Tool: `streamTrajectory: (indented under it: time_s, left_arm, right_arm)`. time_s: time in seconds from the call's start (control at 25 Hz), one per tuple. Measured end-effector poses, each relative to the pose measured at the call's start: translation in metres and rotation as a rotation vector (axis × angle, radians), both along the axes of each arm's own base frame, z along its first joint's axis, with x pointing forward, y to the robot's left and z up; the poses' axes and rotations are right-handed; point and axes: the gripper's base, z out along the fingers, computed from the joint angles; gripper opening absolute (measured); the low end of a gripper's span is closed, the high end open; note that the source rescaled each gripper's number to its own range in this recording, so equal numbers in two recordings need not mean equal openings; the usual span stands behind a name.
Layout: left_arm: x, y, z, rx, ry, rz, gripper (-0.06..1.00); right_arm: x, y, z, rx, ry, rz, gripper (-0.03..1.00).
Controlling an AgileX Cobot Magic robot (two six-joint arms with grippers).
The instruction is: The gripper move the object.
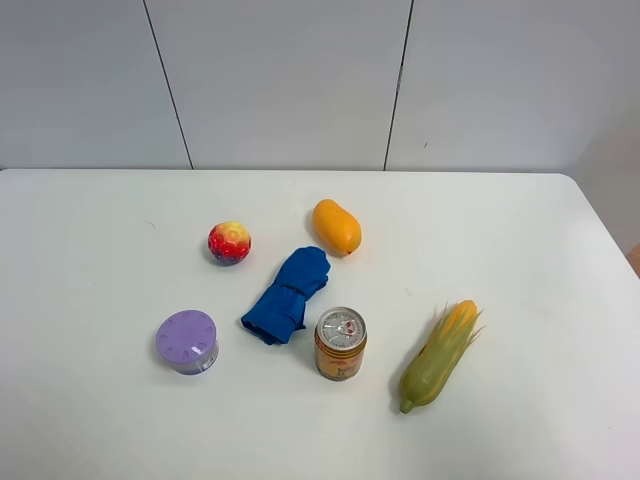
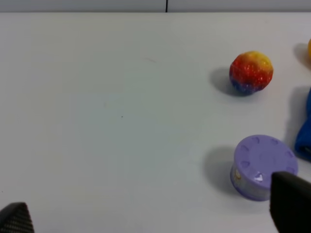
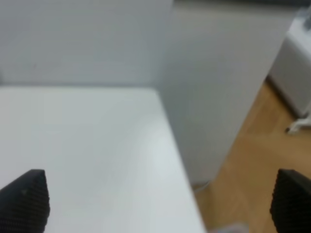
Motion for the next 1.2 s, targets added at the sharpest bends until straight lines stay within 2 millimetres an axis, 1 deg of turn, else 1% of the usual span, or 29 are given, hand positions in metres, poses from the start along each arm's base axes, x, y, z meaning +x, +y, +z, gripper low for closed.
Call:
streamTrajectory:
  time_s: [0.12,0.24,0.36,0.52,0.76,1.2]
  left_arm:
    - [0.000,0.000,0.000,0.000,0.000,0.000,1.00]
    - [0.000,0.000,0.000,0.000,0.000,0.000,1.00]
    - [0.000,0.000,0.000,0.000,0.000,0.000,1.00]
    - [0.000,0.000,0.000,0.000,0.000,0.000,1.00]
    - [0.000,0.000,0.000,0.000,0.000,0.000,1.00]
    - [0.000,0.000,0.000,0.000,0.000,0.000,1.00]
  right_arm:
    - [0.008,0.005,-0.038,0.049,0.061,0.032,0.77]
    - [0.017,0.009,-0.067,0.100,0.124,0.049,0.77]
    - [0.028,0.013,-0.084,0.172,0.173,0.064,0.77]
    - [0.038,0.017,-0.098,0.202,0.201,0.086,0.77]
    - [0.046,0.018,-0.102,0.199,0.165,0.102,0.77]
    - [0.046,0.019,-0.103,0.198,0.165,0.108,0.77]
